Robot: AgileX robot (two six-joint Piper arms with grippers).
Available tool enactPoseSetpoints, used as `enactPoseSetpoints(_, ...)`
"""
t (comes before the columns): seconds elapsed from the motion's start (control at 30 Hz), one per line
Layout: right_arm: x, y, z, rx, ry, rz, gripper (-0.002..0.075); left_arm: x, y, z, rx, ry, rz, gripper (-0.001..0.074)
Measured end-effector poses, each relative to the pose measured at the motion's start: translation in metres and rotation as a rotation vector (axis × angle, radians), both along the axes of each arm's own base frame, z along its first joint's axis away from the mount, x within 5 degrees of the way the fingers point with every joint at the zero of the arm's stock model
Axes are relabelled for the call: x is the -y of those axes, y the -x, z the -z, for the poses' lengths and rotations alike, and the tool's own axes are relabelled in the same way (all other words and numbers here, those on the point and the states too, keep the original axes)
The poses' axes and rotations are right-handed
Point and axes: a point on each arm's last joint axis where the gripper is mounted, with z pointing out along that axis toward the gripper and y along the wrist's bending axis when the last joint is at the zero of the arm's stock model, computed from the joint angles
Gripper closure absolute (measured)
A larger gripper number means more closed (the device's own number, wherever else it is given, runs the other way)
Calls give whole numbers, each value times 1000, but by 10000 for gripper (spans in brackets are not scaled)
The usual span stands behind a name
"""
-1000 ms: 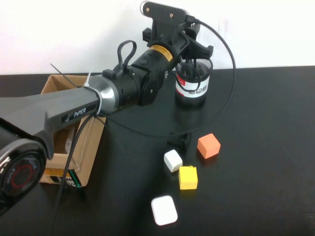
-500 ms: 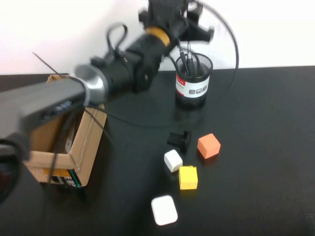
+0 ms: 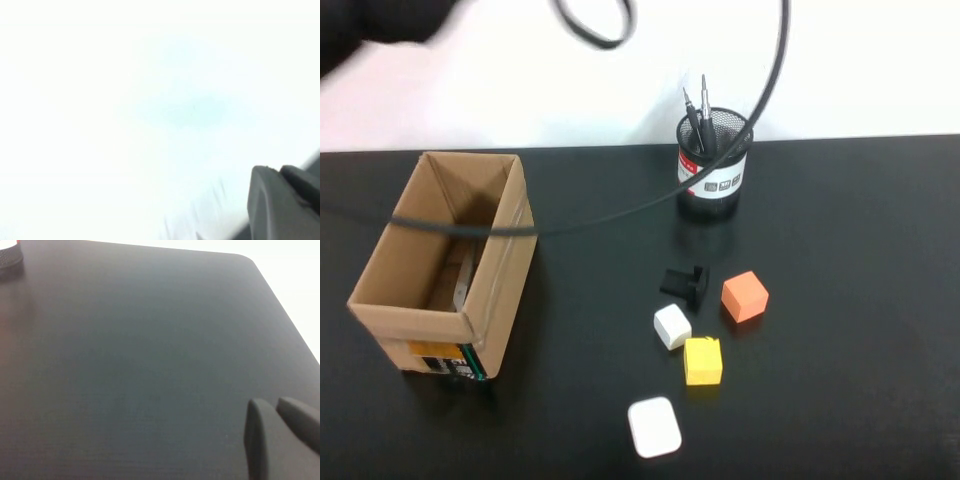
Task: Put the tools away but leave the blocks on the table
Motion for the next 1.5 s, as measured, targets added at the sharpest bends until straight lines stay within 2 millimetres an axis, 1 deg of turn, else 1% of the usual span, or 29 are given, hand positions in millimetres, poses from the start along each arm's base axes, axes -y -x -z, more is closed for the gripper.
enactPoseSetpoints(0.1, 0, 0, 0, 0, 0, 0, 732, -15, 21, 1, -45, -57, 7, 735)
enactPoseSetpoints(0.23, 0, 0, 0, 0, 0, 0, 732, -34, 50, 18, -120, -90, 16, 736)
enactPoseSetpoints(0.37, 0, 0, 0, 0, 0, 0, 732, -56, 83, 51, -216, -95, 27, 736)
enactPoseSetpoints(0.47, 0, 0, 0, 0, 0, 0, 732, -74, 108, 71, -254, -87, 25, 736)
enactPoseSetpoints(0.53, 0, 0, 0, 0, 0, 0, 732, -86, 126, 81, -268, -69, 21, 736)
enactPoseSetpoints(0.77, 0, 0, 0, 0, 0, 0, 732, -132, 190, 101, -242, 10, 21, 736)
enactPoseSetpoints(0.9, 0, 0, 0, 0, 0, 0, 732, -154, 221, 109, -194, 58, 29, 736)
enactPoseSetpoints(0.97, 0, 0, 0, 0, 0, 0, 732, -163, 233, 116, -176, 73, 32, 736)
enactPoseSetpoints(1.07, 0, 0, 0, 0, 0, 0, 732, -171, 245, 126, -162, 83, 37, 736)
enactPoseSetpoints(1.17, 0, 0, 0, 0, 0, 0, 732, -176, 252, 131, -144, 96, 39, 736)
enactPoseSetpoints(1.5, 0, 0, 0, 0, 0, 0, 732, -177, 253, 135, -152, 93, 39, 737)
